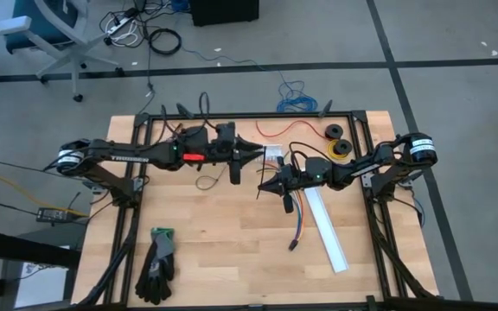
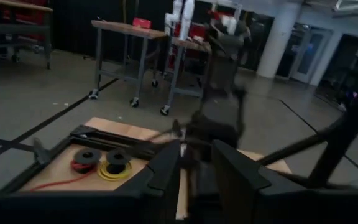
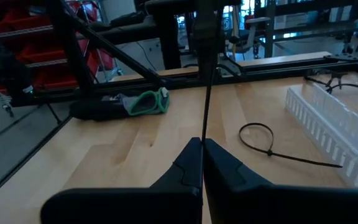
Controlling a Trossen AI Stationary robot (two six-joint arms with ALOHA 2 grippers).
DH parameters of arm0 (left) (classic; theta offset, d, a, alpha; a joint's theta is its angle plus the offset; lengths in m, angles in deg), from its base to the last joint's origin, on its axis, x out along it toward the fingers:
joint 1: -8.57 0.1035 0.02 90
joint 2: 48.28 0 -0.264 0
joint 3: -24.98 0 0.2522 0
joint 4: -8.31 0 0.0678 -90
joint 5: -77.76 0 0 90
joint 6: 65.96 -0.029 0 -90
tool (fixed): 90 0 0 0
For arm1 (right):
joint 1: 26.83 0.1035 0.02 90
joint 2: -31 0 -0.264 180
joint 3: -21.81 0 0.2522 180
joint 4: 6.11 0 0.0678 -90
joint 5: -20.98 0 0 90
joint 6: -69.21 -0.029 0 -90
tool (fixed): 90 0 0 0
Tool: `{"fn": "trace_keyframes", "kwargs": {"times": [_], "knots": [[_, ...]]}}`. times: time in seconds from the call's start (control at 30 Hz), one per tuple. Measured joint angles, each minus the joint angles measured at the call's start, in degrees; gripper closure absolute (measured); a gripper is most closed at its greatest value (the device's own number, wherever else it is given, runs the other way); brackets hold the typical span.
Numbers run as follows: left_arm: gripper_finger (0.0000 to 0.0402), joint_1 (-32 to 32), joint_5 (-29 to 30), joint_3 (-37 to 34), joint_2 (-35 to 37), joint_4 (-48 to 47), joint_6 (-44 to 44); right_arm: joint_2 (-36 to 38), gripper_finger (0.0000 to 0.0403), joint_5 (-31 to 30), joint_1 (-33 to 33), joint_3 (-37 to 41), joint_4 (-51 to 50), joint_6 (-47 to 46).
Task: Ziptie cables
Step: Wrap the cable wires with black zip tie
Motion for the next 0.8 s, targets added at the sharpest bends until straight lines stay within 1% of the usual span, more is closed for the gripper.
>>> {"fn": "trace_keyframes", "kwargs": {"times": [0.07,0.23,0.33,0.6,0.8], "knots": [[0.0300,0.34,-0.34,0.00,0.69,0.30,0.15,0.00,0.0403,-0.08,0.07,0.00,-0.15,-0.12],[0.0300,0.21,-6.00,0.00,0.71,-0.59,-1.30,0.00,0.0403,-0.52,0.01,0.00,0.12,-0.08],[0.0300,0.12,-6.10,0.00,0.55,-2.46,-2.65,0.00,0.0403,-0.46,0.03,0.00,0.14,-0.04],[0.0300,0.01,-7.04,0.00,0.32,-2.41,-4.22,0.00,0.0403,-0.44,-0.06,0.00,0.14,0.00],[0.0300,-0.14,-7.24,0.00,-2.37,1.59,-4.03,0.00,0.0403,-0.44,-0.14,0.00,-0.08,0.02]]}}
